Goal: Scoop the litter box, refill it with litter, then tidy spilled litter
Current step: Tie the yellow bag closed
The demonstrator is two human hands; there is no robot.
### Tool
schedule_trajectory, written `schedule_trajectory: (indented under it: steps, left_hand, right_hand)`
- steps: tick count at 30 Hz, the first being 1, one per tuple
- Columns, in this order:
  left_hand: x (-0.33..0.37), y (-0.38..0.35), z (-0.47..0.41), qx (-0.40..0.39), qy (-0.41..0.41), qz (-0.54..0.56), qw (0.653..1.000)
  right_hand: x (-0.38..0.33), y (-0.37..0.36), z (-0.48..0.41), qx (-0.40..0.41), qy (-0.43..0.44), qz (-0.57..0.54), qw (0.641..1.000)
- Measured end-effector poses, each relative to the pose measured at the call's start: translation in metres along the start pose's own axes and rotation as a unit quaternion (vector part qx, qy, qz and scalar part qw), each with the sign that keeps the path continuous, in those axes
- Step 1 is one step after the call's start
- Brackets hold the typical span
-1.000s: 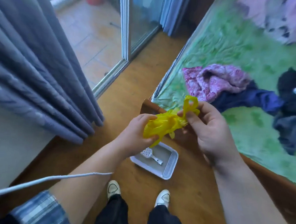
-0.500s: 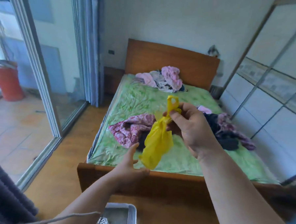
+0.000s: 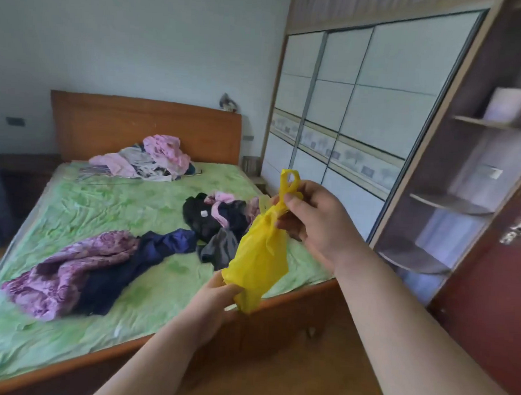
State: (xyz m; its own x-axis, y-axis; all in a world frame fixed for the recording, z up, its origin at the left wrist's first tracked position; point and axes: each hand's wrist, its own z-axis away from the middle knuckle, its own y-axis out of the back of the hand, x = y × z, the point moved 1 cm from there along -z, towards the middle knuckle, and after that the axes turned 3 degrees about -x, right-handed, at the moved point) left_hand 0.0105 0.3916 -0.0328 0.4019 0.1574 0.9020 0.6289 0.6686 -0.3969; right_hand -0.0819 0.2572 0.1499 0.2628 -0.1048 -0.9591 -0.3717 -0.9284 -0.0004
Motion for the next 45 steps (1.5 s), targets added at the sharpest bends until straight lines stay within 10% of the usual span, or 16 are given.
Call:
schedule_trajectory:
  steps: [29, 45]
  left_hand:
    - [-0.056, -0.445, -0.525, -0.338, 0.099, -0.121, 0.928]
    - [-0.205, -0.672, -0.75, -0.244, 0.193, -0.132, 0.941]
  right_hand:
    - [0.036, 0.568, -0.195, 0.337, 0.039, 0.107, 0.934]
    - [0.146, 0.924, -0.247, 0.313, -0.039, 0.067, 0.947]
